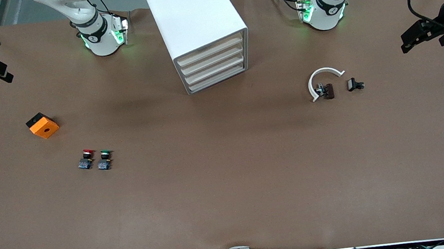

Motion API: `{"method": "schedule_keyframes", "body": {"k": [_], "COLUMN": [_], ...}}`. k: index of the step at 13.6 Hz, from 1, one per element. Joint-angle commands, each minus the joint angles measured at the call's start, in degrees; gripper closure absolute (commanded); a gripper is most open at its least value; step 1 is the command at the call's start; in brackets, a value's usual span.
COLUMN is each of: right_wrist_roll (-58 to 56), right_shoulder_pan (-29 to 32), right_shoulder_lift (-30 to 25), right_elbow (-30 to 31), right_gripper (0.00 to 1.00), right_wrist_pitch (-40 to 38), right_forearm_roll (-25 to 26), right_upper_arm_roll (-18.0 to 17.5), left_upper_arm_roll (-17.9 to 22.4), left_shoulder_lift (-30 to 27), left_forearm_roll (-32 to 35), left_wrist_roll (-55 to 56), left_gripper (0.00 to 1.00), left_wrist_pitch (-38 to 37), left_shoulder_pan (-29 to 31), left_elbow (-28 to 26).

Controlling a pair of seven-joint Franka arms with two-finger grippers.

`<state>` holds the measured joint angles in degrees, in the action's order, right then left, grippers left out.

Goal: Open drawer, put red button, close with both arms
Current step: 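Reach the right gripper toward the red button while the left gripper approaches the drawer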

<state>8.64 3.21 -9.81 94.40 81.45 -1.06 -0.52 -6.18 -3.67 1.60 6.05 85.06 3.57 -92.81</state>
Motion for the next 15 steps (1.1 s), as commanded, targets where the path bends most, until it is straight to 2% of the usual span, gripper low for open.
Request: {"method": "schedule_keyframes", "body": {"k": [1,5,7,11,13,15], "right_wrist_roll": [-0.38,0.24,0.24,0.15,0.15,0.15], "right_shoulder_pan": [0.48,-0.83,-1.19,-1.54,-1.54,-1.19], "right_shoulder_lift": [0.84,1.46,1.55,1.98,4.61,8.82], "right_elbow": [-1.07,2.96,6.39,14.91,16.51,16.52], "right_gripper": [0.0,0.0,0.0,0.0,0.0,0.0], "right_wrist_pitch": [-0.42,2.12,6.15,15.64,19.43,22.68], "right_forearm_roll": [0.88,0.88,0.88,0.88,1.06,1.41], "right_upper_arm_roll": [-0.79,-0.97,-0.97,-0.97,-0.88,-0.88], "left_upper_arm_roll": [-0.06,-0.76,-0.85,-0.94,-0.94,-0.85], "left_shoulder_lift": [5.23,11.65,15.69,21.58,24.83,28.34], "left_forearm_roll": [0.52,-0.45,-1.15,-7.3,-7.31,-6.96], "left_wrist_roll": [2.98,16.77,21.61,35.58,43.65,56.55], "left_gripper": [0.0,0.0,0.0,0.0,0.0,0.0], "left_wrist_pitch": [-1.12,0.1,0.37,3.35,5.11,6.34], "left_shoulder_pan": [-0.05,-1.45,-2.59,-4.7,-7.68,-12.42], "left_elbow": [2.29,2.29,2.2,2.2,2.11,2.46]}}
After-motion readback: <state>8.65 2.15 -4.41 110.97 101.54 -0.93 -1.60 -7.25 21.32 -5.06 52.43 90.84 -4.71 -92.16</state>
